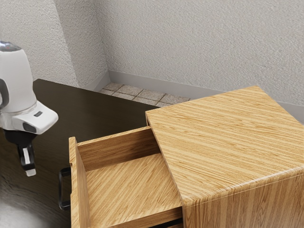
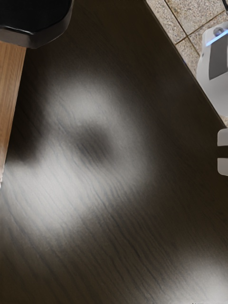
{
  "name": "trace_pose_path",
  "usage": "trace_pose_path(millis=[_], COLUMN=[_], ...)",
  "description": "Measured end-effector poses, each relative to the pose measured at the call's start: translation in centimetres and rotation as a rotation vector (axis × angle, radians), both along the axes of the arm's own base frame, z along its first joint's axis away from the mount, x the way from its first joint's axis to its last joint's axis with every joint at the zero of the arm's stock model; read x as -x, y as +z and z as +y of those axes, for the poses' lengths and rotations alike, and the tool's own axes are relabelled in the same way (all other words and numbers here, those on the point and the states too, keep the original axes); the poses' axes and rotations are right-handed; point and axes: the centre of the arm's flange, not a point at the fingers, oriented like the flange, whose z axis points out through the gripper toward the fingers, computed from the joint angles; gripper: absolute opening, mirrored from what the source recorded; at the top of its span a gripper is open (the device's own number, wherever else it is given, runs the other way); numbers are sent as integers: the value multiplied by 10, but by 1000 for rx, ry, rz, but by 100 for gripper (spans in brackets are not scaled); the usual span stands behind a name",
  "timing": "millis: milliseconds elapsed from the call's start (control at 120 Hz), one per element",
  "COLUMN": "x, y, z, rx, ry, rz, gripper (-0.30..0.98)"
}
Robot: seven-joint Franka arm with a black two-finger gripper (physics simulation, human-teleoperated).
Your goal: Push the drawer handle with one arm to close the drawer
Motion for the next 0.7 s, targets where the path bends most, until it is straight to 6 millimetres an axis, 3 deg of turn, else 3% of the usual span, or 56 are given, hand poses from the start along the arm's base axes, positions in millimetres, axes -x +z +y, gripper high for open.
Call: trace_pose_path(millis=[358, 500, 700], x=[19, 20, 5], y=[-17, -19, -27], z=[-63, -74, -88], rx=[11, 23, 38], ry=[-110, -122, -136], rz=[18, 24, 39], gripper=[-10, -10, -10])
